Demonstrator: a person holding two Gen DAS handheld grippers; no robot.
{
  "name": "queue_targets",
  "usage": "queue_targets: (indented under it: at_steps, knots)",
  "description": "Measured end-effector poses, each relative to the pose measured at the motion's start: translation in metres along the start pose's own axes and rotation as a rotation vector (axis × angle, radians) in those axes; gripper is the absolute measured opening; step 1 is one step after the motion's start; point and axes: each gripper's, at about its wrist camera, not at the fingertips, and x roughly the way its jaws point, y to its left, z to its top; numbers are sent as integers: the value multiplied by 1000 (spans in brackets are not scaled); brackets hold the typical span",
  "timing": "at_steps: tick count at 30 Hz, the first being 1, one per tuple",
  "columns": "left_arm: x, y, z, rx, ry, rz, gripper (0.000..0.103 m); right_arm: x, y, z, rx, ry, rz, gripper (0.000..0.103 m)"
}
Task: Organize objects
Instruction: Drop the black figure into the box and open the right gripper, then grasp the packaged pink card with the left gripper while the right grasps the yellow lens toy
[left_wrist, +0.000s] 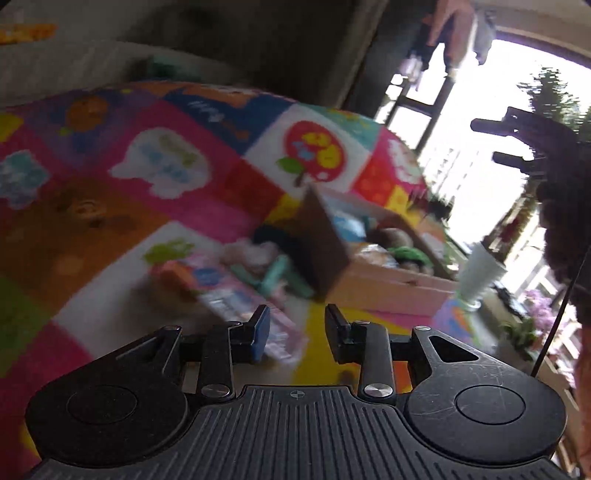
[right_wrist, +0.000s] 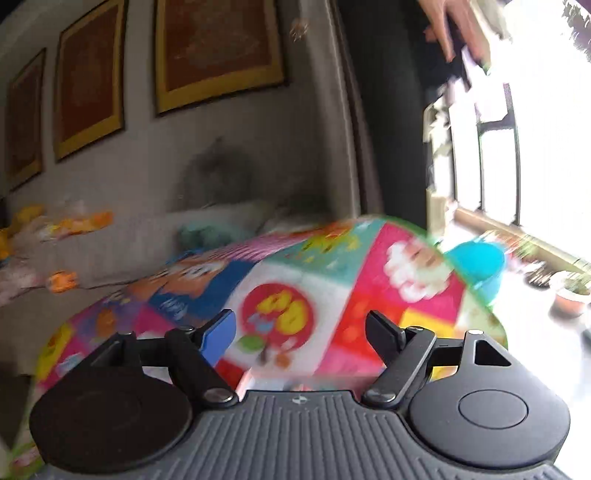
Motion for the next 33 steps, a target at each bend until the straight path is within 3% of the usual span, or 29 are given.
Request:
queue_targets:
  at_steps: [4, 10, 16, 21, 25, 28, 33]
  knots:
    - [-10, 21, -9, 13, -7, 63, 36, -2, 1, -33, 16, 49, 26, 79]
    - [-16, 30, -13, -27, -10, 63, 36, -30, 16, -126, -89, 155, 13, 86]
    - [2, 46, -3, -334, 24, 24, 36, -46, 31, -206, -99, 253, 12, 86]
    - [32, 38, 8, -379, 65, 111, 36, -51, 28, -221, -53, 217, 3, 90]
    - [65, 26, 15, -343, 102, 172, 42, -51, 24, -220, -39, 213, 17, 91]
    - [90, 11, 20, -272, 127, 198, 56, -53, 24, -220, -38, 191, 20, 91]
    - [107, -14, 19, -97, 136, 237, 57, -56, 22, -220, -23, 179, 28, 95]
